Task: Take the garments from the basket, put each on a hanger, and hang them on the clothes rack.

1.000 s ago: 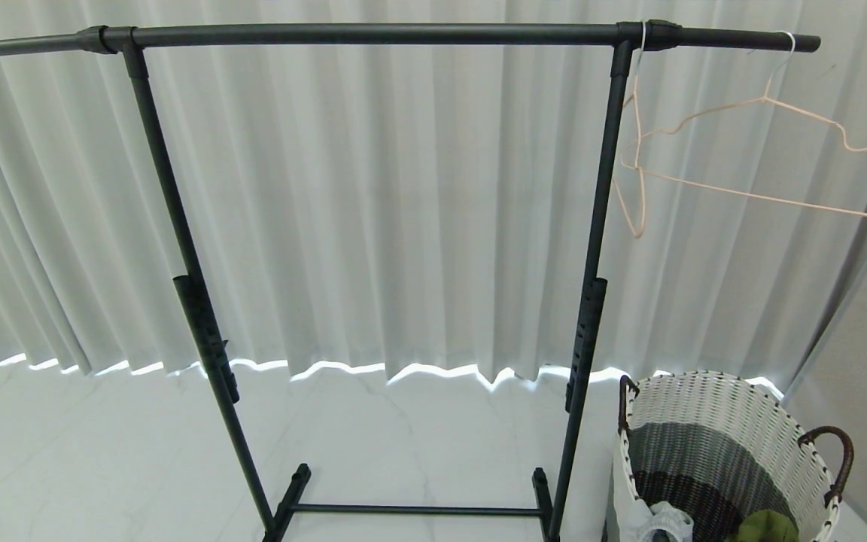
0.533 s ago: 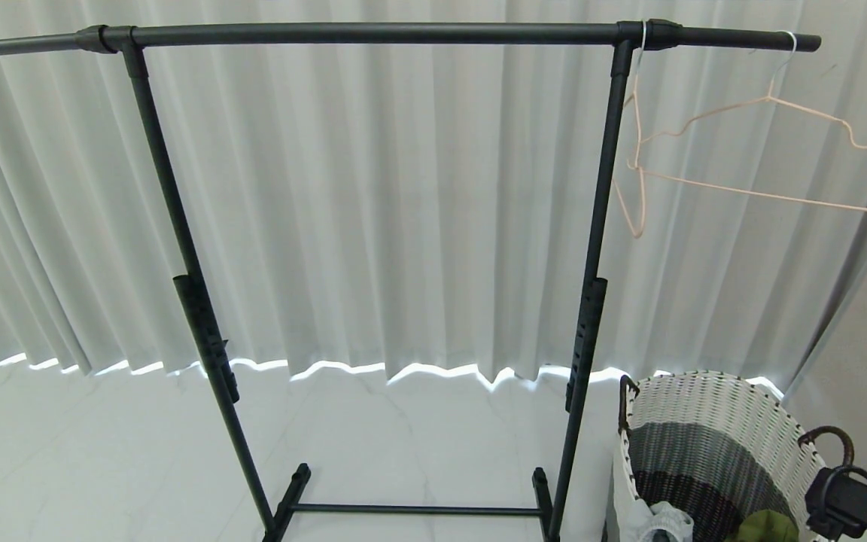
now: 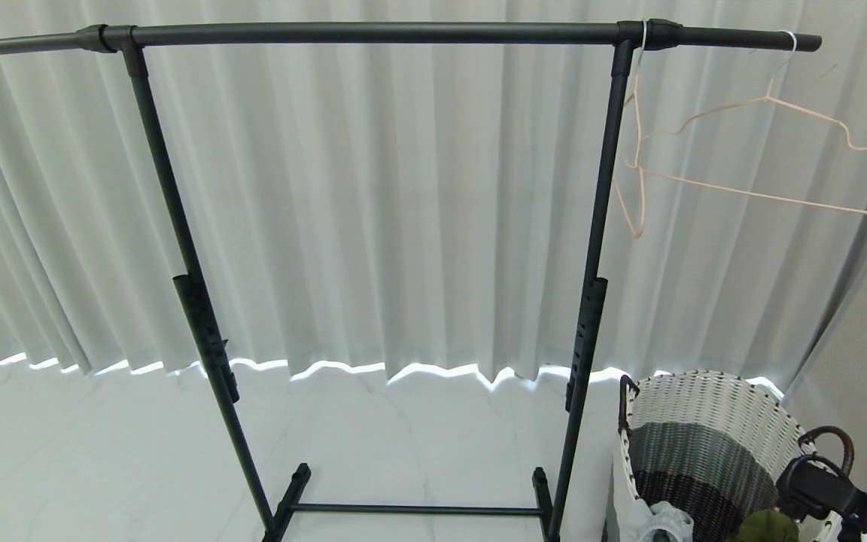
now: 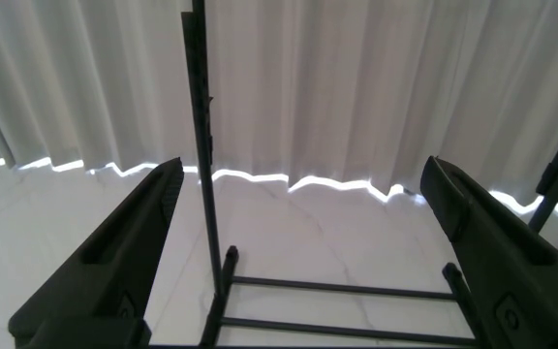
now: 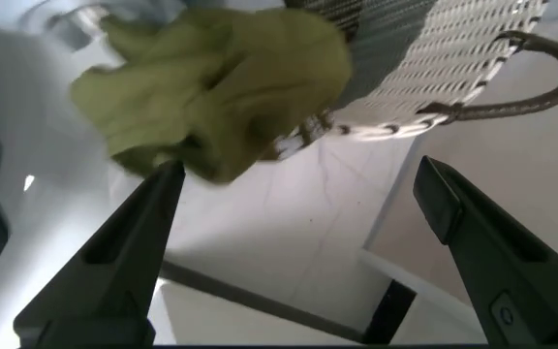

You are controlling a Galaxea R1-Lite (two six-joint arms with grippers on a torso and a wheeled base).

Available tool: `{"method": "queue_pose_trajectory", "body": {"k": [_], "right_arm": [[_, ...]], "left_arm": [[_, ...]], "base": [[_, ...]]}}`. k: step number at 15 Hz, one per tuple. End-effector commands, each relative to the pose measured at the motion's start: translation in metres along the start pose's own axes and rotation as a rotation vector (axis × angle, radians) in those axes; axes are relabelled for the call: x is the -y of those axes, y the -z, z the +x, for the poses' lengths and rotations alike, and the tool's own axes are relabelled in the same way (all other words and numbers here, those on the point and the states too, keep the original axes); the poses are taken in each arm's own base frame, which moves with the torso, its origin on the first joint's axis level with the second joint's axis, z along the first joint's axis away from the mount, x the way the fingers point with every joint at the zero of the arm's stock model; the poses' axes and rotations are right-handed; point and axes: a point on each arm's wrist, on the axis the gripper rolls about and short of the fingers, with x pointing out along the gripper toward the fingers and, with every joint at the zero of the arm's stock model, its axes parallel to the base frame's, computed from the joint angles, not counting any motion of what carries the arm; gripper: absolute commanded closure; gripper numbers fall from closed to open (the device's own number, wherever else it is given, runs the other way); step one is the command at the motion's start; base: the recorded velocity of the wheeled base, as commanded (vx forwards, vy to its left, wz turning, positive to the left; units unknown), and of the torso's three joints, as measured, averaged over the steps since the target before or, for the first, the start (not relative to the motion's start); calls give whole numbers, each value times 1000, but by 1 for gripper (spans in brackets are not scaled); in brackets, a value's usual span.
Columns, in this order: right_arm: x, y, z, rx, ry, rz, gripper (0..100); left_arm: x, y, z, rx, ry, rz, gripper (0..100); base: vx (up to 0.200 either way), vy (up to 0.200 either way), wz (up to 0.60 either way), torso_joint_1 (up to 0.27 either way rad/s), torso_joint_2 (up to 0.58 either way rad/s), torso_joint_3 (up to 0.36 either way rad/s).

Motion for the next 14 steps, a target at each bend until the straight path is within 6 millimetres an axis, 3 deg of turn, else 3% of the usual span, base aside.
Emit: {"method": "queue_pose_trajectory", "body": {"k": [1, 7, 8, 12, 14], "right_arm": [[4, 1, 18, -46, 1, 18, 0], [5, -1, 23, -27, 14, 28, 0], [4, 1, 22, -16, 7, 35, 100], [3, 1, 17, 21, 4, 40, 100], [3, 3, -1, 63, 69, 50, 100]], "left_arm": [[0, 0, 0, 0, 1, 0, 0], [0, 0, 0, 0, -1, 0, 0], [0, 0, 0, 0, -1, 0, 0], [0, 0, 0, -1, -1, 1, 0], [0, 0, 0, -1, -1, 3, 0]], "base": [[0, 0, 0, 0, 0, 0], [0, 0, 0, 0, 0, 0], [0, 0, 0, 0, 0, 0], [0, 0, 0, 0, 0, 0], [0, 0, 0, 0, 0, 0]]}}
